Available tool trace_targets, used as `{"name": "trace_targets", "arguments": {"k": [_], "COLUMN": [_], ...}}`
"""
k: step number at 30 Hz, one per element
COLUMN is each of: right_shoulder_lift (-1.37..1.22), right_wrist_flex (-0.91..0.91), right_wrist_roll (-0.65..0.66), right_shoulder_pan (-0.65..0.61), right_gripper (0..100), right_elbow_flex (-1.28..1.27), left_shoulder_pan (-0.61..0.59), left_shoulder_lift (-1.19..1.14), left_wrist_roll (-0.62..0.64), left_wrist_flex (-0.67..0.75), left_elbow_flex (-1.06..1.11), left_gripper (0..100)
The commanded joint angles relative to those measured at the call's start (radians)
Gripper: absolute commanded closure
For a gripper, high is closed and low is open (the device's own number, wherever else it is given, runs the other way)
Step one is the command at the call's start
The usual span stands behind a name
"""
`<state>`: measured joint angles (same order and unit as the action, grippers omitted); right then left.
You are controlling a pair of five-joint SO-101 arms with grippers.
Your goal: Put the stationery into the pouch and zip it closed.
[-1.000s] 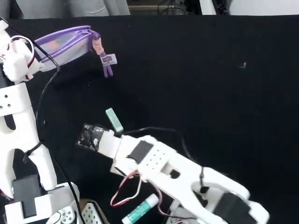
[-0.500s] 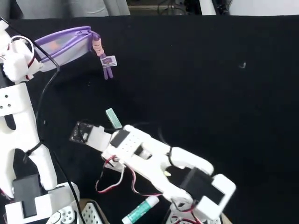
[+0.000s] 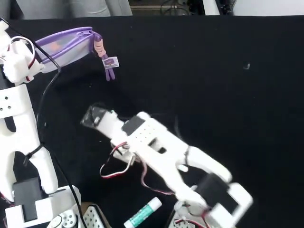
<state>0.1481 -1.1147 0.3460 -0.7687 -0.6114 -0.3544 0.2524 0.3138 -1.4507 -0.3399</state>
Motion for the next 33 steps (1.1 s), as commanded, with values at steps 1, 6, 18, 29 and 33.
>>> {"name": "trace_targets", "arguments": {"k": [1,6,18,29,33], "right_shoulder_lift": [0.225,0.512,0.947,1.124,1.193], "right_wrist_flex": [-0.063,-0.091,0.112,0.382,0.523], "right_wrist_roll": [0.003,0.003,-0.012,-0.209,-0.296], "right_shoulder_pan": [0.052,0.155,0.315,0.313,0.313], "right_gripper": [98.8,98.8,98.8,98.8,98.8], "right_elbow_flex": [0.077,0.122,0.153,0.143,0.051], "left_shoulder_pan": [0.031,0.122,0.38,0.492,0.492], "left_shoulder_lift": [0.046,0.046,0.046,0.046,0.046], "left_wrist_roll": [0.012,0.012,0.012,0.06,0.06], "left_wrist_flex": [0.02,-0.015,-0.078,-0.123,-0.124], "left_elbow_flex": [-0.027,-0.027,-0.025,-0.018,-0.015], "left_gripper": [97,97,97,97,97]}}
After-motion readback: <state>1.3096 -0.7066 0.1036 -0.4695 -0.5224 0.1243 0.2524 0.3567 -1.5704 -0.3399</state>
